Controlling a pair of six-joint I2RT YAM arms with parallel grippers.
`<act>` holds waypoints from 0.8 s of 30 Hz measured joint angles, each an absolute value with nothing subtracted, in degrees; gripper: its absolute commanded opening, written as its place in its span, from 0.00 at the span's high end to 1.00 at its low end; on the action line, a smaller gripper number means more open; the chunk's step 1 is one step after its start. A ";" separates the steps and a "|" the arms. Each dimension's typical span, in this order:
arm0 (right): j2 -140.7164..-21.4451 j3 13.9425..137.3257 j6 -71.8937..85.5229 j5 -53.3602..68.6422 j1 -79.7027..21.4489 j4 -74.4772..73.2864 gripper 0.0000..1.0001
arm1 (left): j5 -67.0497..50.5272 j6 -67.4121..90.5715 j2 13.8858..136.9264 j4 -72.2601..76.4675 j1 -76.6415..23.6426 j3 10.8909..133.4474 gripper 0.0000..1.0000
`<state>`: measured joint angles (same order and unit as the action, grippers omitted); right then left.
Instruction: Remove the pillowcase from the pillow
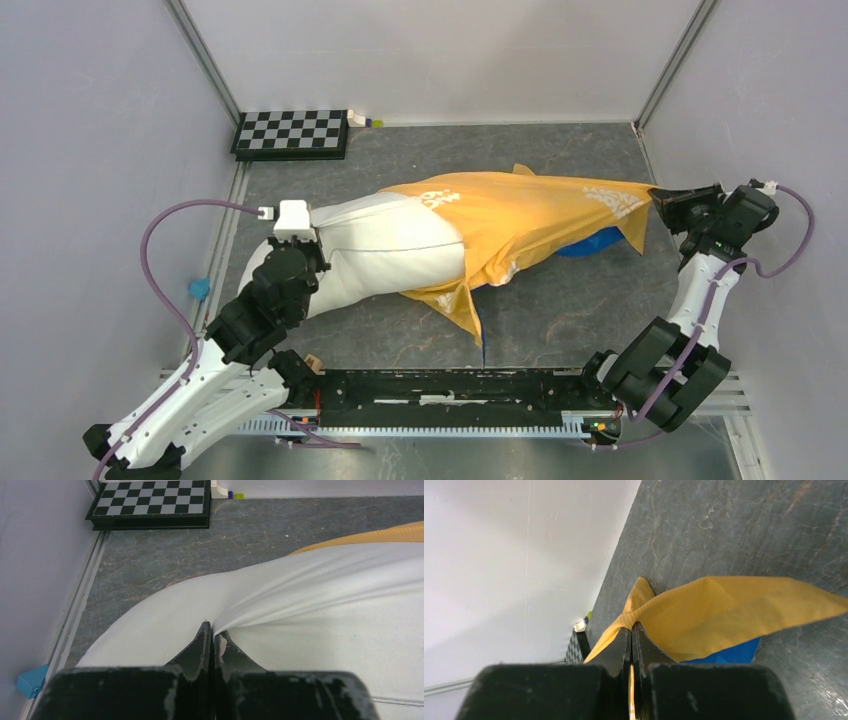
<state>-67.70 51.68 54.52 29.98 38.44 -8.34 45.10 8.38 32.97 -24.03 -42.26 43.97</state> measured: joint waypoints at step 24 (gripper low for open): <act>-59.40 39.44 47.59 30.46 44.51 5.98 0.02 | 17.37 4.54 32.05 -33.21 -37.56 50.70 0.15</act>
